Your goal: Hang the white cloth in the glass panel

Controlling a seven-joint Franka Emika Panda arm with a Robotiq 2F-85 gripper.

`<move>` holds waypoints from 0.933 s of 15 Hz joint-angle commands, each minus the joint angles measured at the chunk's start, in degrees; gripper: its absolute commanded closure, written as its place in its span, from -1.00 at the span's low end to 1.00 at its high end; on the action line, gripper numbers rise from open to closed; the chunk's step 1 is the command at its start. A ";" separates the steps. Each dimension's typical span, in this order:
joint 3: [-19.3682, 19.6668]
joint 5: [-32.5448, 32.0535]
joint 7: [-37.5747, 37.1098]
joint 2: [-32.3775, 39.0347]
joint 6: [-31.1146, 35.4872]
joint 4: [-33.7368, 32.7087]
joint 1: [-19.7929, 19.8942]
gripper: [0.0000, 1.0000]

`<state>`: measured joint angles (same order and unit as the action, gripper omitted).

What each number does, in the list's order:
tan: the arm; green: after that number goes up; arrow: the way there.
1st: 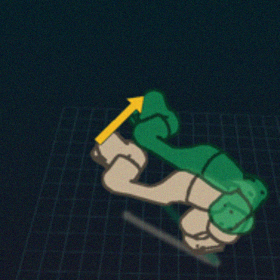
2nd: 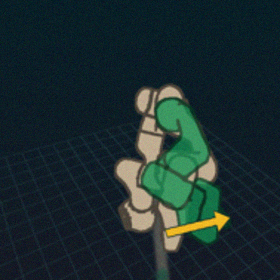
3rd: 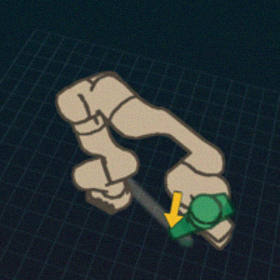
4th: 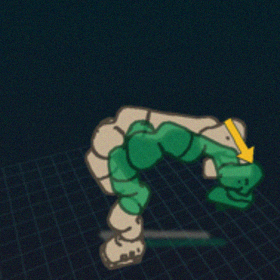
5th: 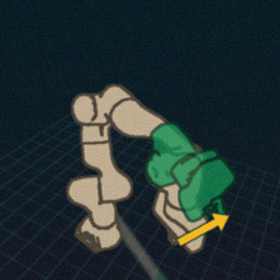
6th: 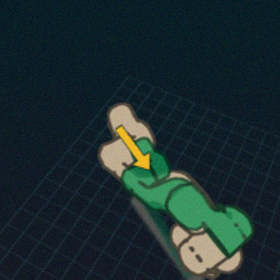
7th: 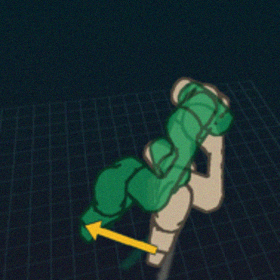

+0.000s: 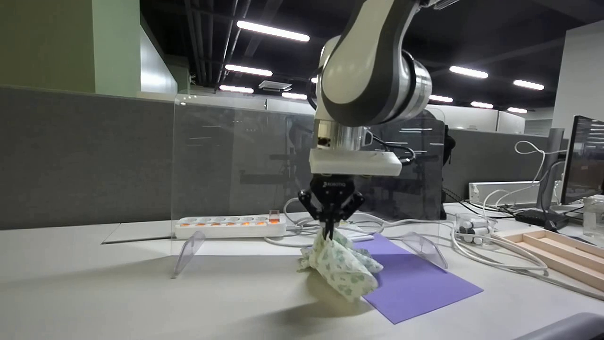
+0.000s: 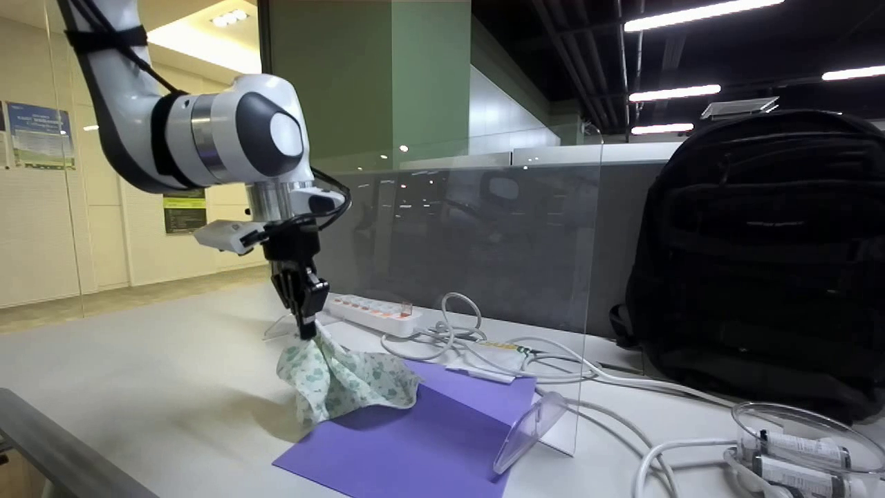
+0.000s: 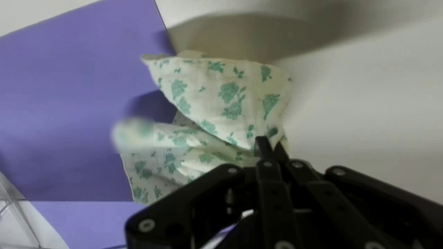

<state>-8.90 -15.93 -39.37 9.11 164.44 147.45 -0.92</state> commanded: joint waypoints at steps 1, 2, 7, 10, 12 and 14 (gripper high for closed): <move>0.93 9.76 5.11 -6.65 -5.77 -2.56 -3.05 0.99; 0.97 12.42 6.80 -8.25 -7.74 -3.56 -3.42 0.99; 1.70 24.38 16.34 -15.89 -18.60 -8.76 -3.75 0.99; 1.45 25.12 17.52 -15.95 -18.79 -8.66 -3.46 0.97; 1.68 25.98 18.61 -17.28 -20.18 -8.87 -3.40 0.97; 1.39 25.81 17.04 -17.01 -20.83 -9.01 -3.42 0.99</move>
<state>-7.52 10.10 -20.66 -8.00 144.34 138.65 -4.11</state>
